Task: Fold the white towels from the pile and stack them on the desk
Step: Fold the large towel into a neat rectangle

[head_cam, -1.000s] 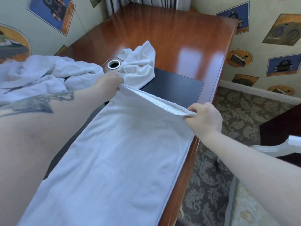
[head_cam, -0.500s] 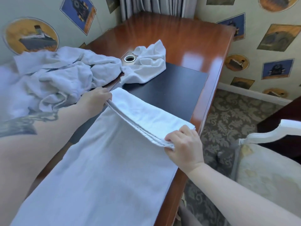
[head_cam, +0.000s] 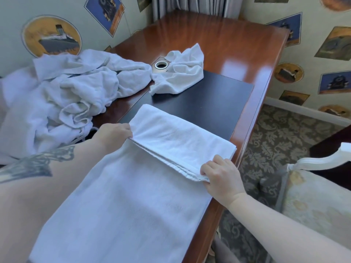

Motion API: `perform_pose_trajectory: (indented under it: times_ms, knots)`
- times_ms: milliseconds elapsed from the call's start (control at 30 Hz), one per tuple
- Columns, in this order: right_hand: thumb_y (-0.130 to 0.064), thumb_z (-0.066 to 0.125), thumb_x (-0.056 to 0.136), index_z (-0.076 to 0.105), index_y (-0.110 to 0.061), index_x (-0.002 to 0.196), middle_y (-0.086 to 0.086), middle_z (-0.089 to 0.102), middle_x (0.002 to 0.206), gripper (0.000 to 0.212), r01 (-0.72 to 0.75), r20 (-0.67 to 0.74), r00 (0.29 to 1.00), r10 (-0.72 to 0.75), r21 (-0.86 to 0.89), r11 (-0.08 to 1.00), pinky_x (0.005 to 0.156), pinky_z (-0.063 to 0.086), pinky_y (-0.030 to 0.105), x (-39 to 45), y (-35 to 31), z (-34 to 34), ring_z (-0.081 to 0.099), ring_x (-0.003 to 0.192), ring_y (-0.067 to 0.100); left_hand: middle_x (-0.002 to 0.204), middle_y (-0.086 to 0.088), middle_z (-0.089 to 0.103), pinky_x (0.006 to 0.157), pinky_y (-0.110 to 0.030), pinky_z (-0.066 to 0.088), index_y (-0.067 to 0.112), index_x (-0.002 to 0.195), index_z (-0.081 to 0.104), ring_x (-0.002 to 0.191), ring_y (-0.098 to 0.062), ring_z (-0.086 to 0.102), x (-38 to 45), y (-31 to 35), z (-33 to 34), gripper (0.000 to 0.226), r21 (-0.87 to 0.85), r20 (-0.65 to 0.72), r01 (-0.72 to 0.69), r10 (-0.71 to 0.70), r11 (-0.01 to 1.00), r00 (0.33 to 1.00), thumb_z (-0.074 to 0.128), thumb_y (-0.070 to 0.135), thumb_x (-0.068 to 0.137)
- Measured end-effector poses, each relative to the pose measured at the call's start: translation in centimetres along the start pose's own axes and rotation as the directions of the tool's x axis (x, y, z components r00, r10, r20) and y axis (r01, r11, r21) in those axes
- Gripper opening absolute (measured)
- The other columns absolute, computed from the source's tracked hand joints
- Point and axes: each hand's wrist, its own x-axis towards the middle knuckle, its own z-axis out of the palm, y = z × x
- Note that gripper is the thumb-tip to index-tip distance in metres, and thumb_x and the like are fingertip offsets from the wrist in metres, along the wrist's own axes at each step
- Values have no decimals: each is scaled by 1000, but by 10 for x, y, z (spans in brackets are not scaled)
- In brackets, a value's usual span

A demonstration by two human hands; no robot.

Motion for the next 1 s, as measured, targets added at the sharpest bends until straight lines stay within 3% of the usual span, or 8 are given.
perform_pose_trajectory:
  times_ms: [333,433,533,600,700,833,933,1000]
  knots:
    - [-3,82,33,56,-13,57,-2,53,56,36,41,-39,998,-42,-10,999,47,44,32,2,1,2,54,58,25,69,-3,67,41,-31,49,11,65,76,52,-23,64,-1,-3,0,33,-47,-169,-147,137,988,976,79,-18,51]
    - [-5,78,35,54,-13,59,-1,50,57,35,77,-93,993,-77,0,997,46,40,31,1,0,1,51,56,24,63,-2,61,39,-27,43,9,59,70,47,-25,59,-2,-4,-6,14,-10,-213,-206,199,979,957,69,-5,58]
    - [-8,74,35,52,-14,59,-1,47,59,34,104,-80,992,-103,16,994,48,34,28,-1,-9,8,49,56,23,61,-3,57,40,-25,38,9,58,65,48,-26,56,-8,-6,-4,17,15,-203,-230,229,973,952,50,8,67]
    - [-9,77,34,54,-16,60,-3,50,60,36,86,37,996,-87,34,996,47,38,28,-3,-18,14,51,57,21,72,-4,61,50,-28,38,8,69,67,64,-27,61,-13,0,8,11,14,-111,-153,154,988,982,61,0,71]
    - [-11,77,43,55,-16,66,-4,52,64,32,23,146,988,-39,110,994,49,37,28,-5,-20,18,52,62,21,89,4,62,65,-29,44,16,83,69,87,-21,61,-15,10,14,16,-55,84,137,-132,989,988,56,7,81]
    - [-35,44,73,48,-25,81,-11,47,79,14,-107,329,943,49,161,981,63,27,29,3,-12,9,44,80,14,66,1,67,60,-28,43,10,67,69,61,-26,60,10,8,-10,17,-269,243,568,-516,778,821,55,15,76]
    - [-43,27,77,51,-23,72,-8,52,73,31,-348,154,936,315,292,891,57,29,29,11,-21,2,47,72,12,77,-5,70,61,-27,44,11,70,64,66,-26,62,20,13,-23,18,-198,236,583,-539,788,809,49,14,79]
    - [-34,43,85,56,-20,72,-7,55,73,23,-402,-77,885,460,374,836,58,35,31,23,-19,0,51,74,17,94,-4,67,66,-30,44,16,86,64,80,-27,61,30,26,-23,22,-132,121,489,-475,862,871,42,15,87]
